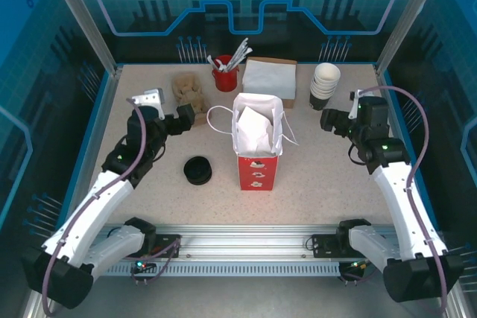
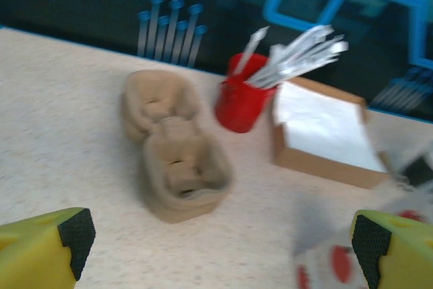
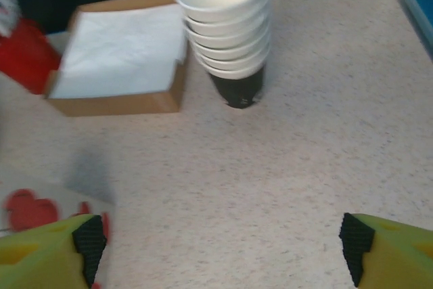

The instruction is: Pack the takeout coffee

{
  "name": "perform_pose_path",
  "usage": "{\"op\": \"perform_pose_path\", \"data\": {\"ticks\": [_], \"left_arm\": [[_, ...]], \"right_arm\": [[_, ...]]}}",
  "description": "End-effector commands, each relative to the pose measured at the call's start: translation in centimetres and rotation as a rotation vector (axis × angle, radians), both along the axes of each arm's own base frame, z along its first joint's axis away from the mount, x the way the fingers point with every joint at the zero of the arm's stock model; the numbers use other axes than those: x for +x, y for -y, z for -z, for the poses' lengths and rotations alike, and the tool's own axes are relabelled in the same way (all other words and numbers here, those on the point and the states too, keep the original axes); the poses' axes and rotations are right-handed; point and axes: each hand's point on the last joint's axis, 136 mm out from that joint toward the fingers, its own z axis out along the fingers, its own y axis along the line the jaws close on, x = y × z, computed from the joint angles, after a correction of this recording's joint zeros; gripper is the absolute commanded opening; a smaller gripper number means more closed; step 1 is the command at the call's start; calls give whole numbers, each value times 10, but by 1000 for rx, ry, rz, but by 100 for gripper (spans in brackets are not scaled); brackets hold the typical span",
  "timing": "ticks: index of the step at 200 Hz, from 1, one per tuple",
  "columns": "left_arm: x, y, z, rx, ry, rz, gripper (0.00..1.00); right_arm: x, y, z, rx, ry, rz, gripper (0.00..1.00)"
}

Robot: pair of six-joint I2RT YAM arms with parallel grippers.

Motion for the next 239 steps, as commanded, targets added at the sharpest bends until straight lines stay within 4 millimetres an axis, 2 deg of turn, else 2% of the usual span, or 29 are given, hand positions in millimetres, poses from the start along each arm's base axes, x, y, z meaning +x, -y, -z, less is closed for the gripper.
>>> {"op": "perform_pose_path", "data": {"ticks": [1,4,7,15,57,97,125,154,213,239], "left_arm": [[6,-36,0,102,115,-153,99],[5,-39,4,108,111,-162,99],[5,-42,9,112,107,-173,99],[5,-49,18,124,101,-200,99],[5,-70,69,211,76,-234,99],[10,-83,114,260,9,-249,99],[18,-85,135,253,-27,-230,99],[27,-83,148,259,-23,-191,99],[43,-64,143,264,58,-73,99],[51,-62,150,286,52,-57,99]], "right_arm": [[19,18,0,-8,98,55,100],[21,20,0,-10,104,64,100],[20,22,13,-13,81,71,100],[22,27,24,-26,71,90,100],[36,38,64,-139,134,95,100],[51,29,90,-163,200,25,100],[62,19,104,-164,244,-35,100],[70,15,116,-167,241,-67,100],[68,-1,128,-164,287,-159,100],[69,-7,135,-177,291,-185,100]]}}
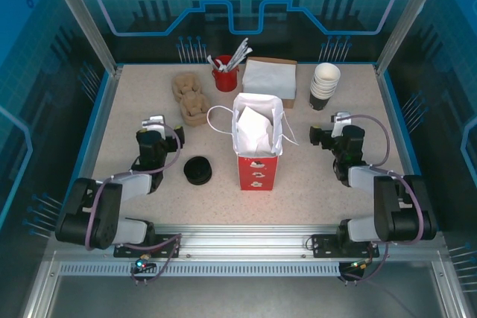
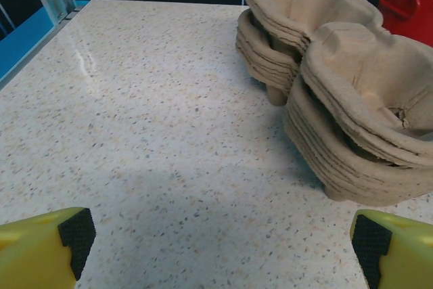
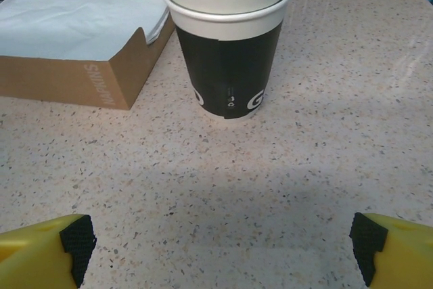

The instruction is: Pack the takeout coffee

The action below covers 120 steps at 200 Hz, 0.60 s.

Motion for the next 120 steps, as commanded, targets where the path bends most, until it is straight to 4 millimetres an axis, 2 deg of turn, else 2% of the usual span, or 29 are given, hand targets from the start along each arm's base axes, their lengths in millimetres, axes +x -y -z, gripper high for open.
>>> {"op": "perform_pose_path", "data": {"ticks": [1,45,75,120], "left_arm": [[12,4,-10,23,55,46,99],[23,6,3,-9,34,67,99],[24,-3,13,-53,22,58,99],[24,-3,12,-49,34,59,99]], "right_arm": [[5,-10,-7,-23,68,-54,100],[15,-26,8,-67,17,-116,100],[15,-27,8,-76,15,-114,100],[15,-27,8,-76,15,-114,100]]}}
